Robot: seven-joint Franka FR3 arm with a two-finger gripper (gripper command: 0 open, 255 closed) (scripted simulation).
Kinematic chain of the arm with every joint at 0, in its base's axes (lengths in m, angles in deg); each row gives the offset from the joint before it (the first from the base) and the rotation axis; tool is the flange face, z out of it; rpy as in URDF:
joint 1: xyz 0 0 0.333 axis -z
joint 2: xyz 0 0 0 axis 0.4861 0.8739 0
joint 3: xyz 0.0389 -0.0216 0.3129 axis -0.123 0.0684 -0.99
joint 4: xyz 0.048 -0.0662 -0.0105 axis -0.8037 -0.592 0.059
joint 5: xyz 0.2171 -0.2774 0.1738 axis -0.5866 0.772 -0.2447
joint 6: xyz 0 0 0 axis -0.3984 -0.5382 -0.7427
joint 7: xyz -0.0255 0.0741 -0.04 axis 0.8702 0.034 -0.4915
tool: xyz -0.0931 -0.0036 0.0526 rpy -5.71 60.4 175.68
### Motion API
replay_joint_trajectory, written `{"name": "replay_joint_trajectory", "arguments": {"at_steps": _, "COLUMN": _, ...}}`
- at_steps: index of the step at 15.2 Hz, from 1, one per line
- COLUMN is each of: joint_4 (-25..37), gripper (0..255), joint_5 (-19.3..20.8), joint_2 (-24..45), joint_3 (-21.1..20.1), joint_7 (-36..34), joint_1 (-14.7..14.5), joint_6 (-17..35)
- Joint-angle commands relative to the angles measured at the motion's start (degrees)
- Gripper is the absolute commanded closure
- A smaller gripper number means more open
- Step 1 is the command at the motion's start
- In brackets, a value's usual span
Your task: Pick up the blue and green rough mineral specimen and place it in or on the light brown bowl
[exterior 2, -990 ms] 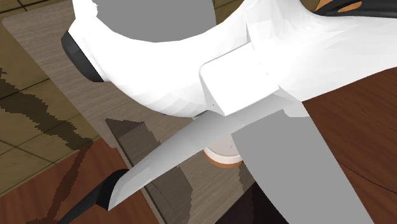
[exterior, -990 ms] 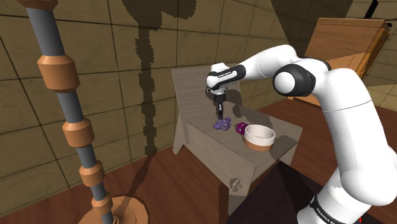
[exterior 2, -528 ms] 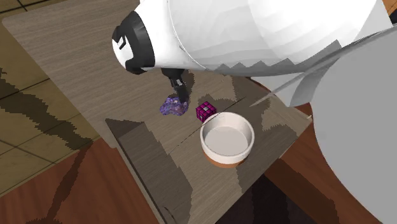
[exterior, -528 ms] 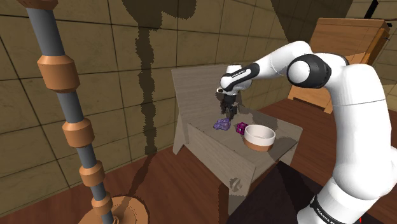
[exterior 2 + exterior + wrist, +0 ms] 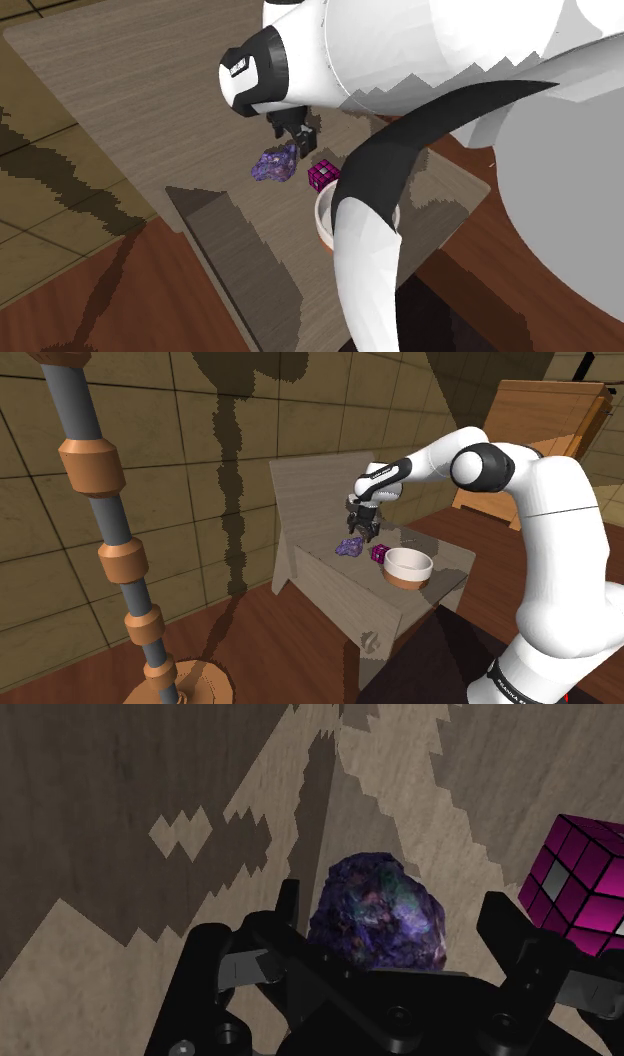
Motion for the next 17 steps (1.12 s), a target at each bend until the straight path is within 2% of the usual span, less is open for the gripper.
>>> {"name": "replay_joint_trajectory", "arguments": {"at_steps": 1, "joint_4": -0.19, "gripper": 0, "joint_5": -0.03, "joint_2": 0.91, "joint_3": -0.07, "joint_7": 0.16, "joint_1": -0.02, "joint_6": 1.13}}
{"name": "replay_joint_trajectory", "arguments": {"at_steps": 9, "joint_4": -0.22, "gripper": 0, "joint_5": -0.04, "joint_2": 1.17, "joint_3": -0.08, "joint_7": 0.16, "joint_1": -0.03, "joint_6": 1.43}}
{"name": "replay_joint_trajectory", "arguments": {"at_steps": 10, "joint_4": -0.22, "gripper": 255, "joint_5": -0.04, "joint_2": 1.17, "joint_3": -0.08, "joint_7": 0.16, "joint_1": -0.03, "joint_6": 1.43}}
{"name": "replay_joint_trajectory", "arguments": {"at_steps": 17, "joint_4": -0.24, "gripper": 255, "joint_5": -0.04, "joint_2": 1.17, "joint_3": -0.08, "joint_7": 0.16, "joint_1": -0.03, "joint_6": 1.44}}
